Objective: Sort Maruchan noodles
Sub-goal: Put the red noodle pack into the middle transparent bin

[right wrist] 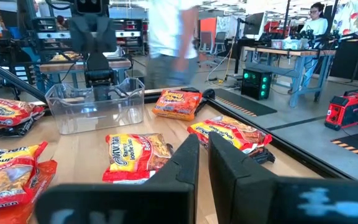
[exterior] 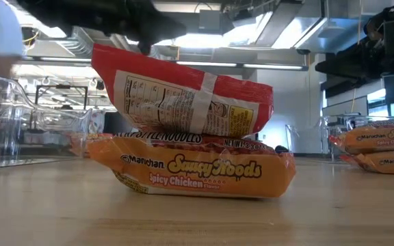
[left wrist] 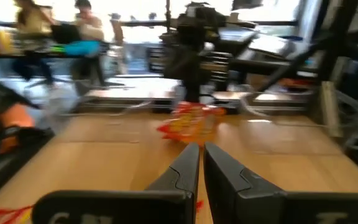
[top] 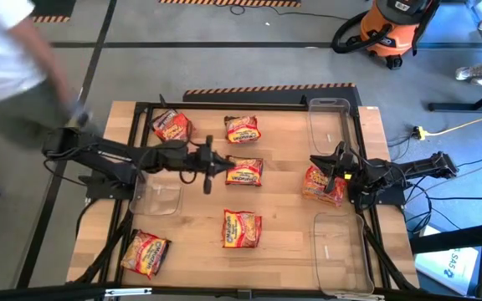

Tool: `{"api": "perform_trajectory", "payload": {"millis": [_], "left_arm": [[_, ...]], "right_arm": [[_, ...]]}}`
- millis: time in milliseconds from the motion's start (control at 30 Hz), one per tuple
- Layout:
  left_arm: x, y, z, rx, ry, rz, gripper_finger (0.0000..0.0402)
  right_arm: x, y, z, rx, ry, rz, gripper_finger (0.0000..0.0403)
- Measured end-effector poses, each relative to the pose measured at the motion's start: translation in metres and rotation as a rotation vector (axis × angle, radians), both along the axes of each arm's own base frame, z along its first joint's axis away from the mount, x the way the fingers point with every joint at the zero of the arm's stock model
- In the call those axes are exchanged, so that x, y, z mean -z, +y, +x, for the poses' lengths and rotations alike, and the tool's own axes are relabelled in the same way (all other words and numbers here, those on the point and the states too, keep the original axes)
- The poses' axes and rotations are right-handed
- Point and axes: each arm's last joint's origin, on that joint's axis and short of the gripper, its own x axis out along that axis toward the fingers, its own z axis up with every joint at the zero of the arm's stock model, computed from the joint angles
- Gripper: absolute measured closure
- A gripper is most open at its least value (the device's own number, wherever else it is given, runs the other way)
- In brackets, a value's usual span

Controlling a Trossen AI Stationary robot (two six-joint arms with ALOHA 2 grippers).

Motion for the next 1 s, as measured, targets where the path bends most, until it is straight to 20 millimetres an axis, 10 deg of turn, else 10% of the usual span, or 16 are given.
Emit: {"api": "perform_trajectory", "payload": {"millis": [533,1000], "left_arm": [[-0.013,-0.001,0.047,0.027,0.153,0.029,0.0290],[-0.001,-0.037,0.080,-0.041,0.518,0.393,0.0204]], "right_arm": [[0.001,0.000,0.000,0.000,0.008,0.002,0.0386],[0.003,0.000,0.000,-0.009,0.011,0.047,0.0386]]}}
